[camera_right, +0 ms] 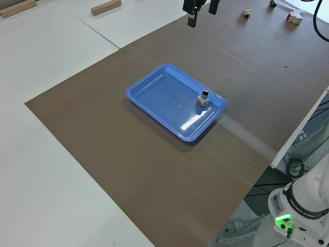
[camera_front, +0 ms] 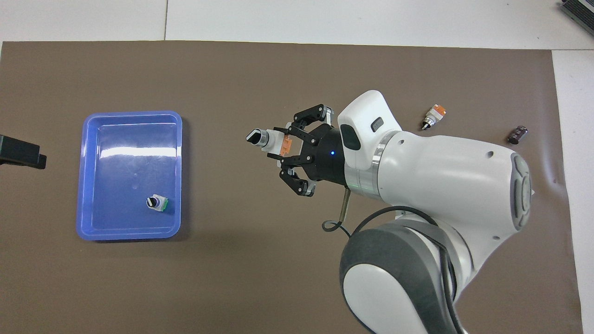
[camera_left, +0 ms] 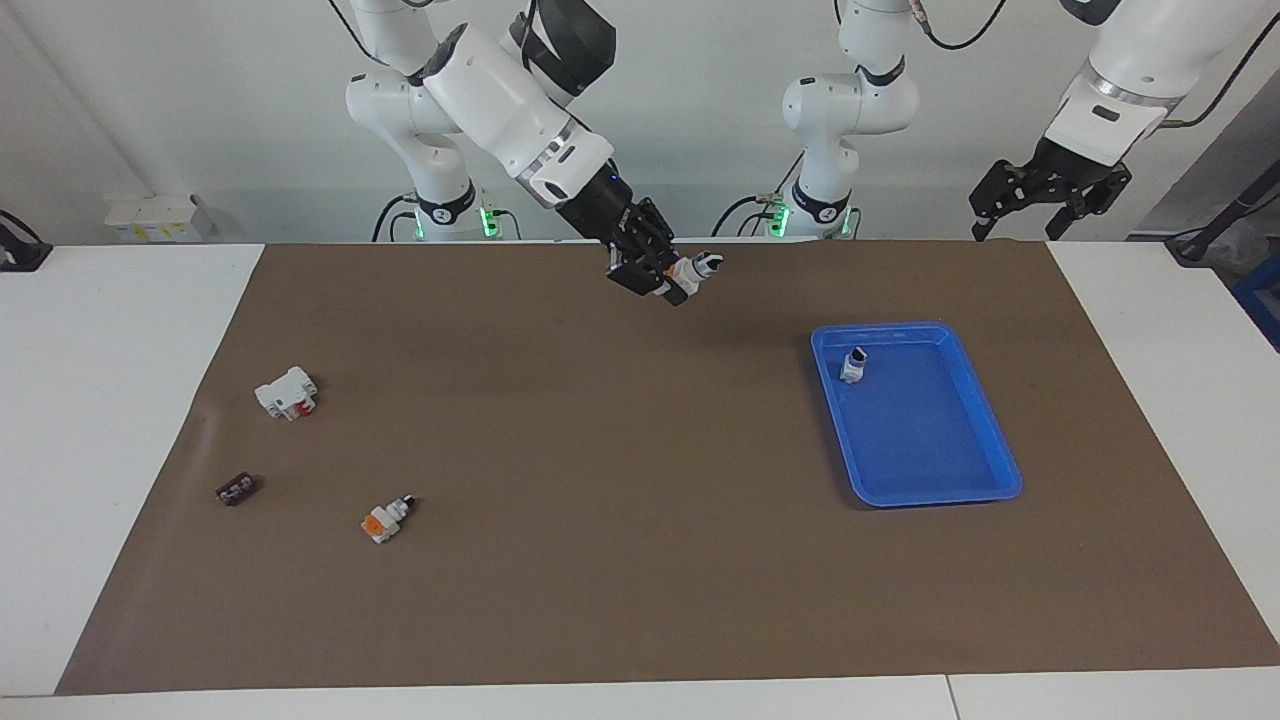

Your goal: Turn and place switch with both arms

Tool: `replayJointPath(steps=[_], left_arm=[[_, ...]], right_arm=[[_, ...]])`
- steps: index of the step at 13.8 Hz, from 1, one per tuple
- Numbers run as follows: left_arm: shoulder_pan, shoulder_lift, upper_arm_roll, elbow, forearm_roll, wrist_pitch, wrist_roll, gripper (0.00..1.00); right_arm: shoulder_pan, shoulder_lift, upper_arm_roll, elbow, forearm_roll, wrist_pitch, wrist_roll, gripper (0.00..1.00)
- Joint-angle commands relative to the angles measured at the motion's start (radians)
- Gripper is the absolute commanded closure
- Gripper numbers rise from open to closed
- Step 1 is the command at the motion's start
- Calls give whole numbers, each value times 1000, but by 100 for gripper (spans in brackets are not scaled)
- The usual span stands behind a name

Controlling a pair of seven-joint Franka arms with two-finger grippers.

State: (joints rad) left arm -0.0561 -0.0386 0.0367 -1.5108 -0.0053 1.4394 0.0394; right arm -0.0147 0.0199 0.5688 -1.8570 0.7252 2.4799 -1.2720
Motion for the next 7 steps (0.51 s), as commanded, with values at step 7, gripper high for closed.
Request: replayJointPath(steps=[7], left_arm=[[4,-26,-3,-31,13,12,2,0]], right_arm=[[-10,-26,11,7,25,8,26,100]])
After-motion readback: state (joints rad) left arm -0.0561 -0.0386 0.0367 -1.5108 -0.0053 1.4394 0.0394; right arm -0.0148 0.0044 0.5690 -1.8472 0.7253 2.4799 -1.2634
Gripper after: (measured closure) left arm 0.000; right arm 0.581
